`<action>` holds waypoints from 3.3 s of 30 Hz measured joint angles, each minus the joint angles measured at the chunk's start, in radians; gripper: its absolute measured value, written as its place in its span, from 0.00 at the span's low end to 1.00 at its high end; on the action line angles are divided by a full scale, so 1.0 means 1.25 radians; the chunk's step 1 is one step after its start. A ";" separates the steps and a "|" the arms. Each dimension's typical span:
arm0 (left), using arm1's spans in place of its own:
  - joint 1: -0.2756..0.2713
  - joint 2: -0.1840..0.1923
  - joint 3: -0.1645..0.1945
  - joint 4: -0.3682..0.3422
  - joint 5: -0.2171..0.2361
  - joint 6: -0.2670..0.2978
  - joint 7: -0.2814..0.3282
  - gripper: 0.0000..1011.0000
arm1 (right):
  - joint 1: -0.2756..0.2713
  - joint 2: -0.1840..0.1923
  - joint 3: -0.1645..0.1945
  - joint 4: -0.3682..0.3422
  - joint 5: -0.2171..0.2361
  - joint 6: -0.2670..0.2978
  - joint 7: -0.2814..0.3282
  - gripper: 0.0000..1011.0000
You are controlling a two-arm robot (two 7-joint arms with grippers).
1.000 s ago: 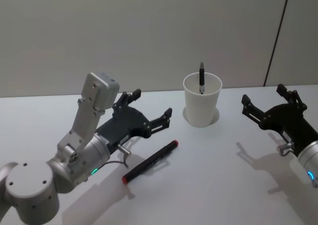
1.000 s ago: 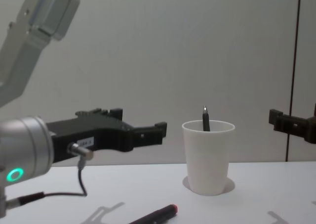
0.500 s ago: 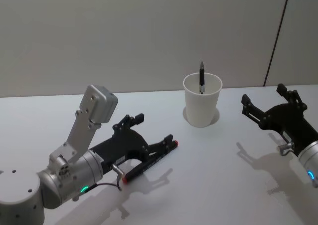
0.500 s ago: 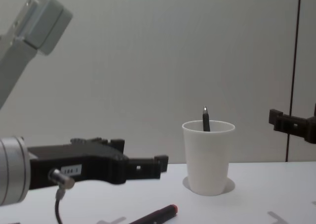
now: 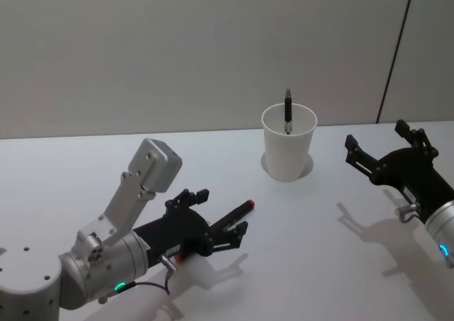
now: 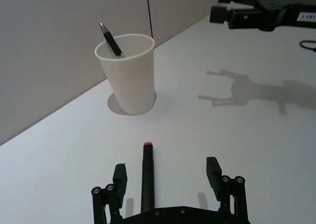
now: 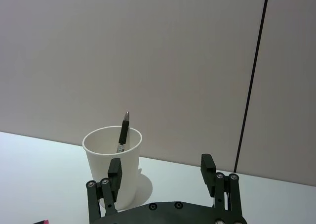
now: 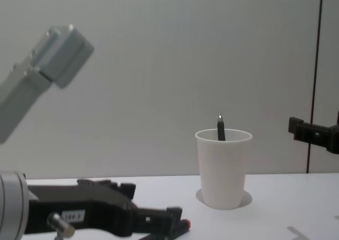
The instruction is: Place the pen into the pen holder.
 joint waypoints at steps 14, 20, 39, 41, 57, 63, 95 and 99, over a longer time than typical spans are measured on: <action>-0.005 -0.001 0.010 0.020 0.039 0.064 -0.017 0.99 | 0.000 0.000 0.000 0.000 0.000 0.000 0.000 0.99; -0.005 -0.001 0.012 0.027 0.047 0.079 -0.015 0.99 | 0.000 0.000 0.000 0.000 0.000 0.000 0.000 0.99; -0.007 -0.003 0.009 0.044 0.043 0.109 -0.001 0.99 | 0.000 0.000 0.000 0.000 0.000 0.000 0.000 0.99; -0.008 -0.004 0.008 0.046 0.041 0.112 -0.001 0.99 | 0.000 0.000 0.000 0.000 0.000 0.000 0.000 0.99; -0.015 -0.008 0.004 0.059 0.030 0.125 -0.005 0.99 | 0.000 0.000 0.000 0.000 0.000 0.000 0.000 0.99; -0.016 -0.009 0.003 0.061 0.028 0.127 -0.006 0.92 | 0.000 0.000 0.000 0.000 0.000 0.000 0.000 0.99; -0.018 -0.010 0.003 0.064 0.026 0.128 -0.008 0.18 | 0.000 0.000 0.000 0.000 0.000 0.000 0.000 0.99; -0.017 -0.010 0.003 0.064 0.024 0.122 -0.008 0.18 | 0.000 0.000 0.000 0.000 0.000 0.000 0.000 0.99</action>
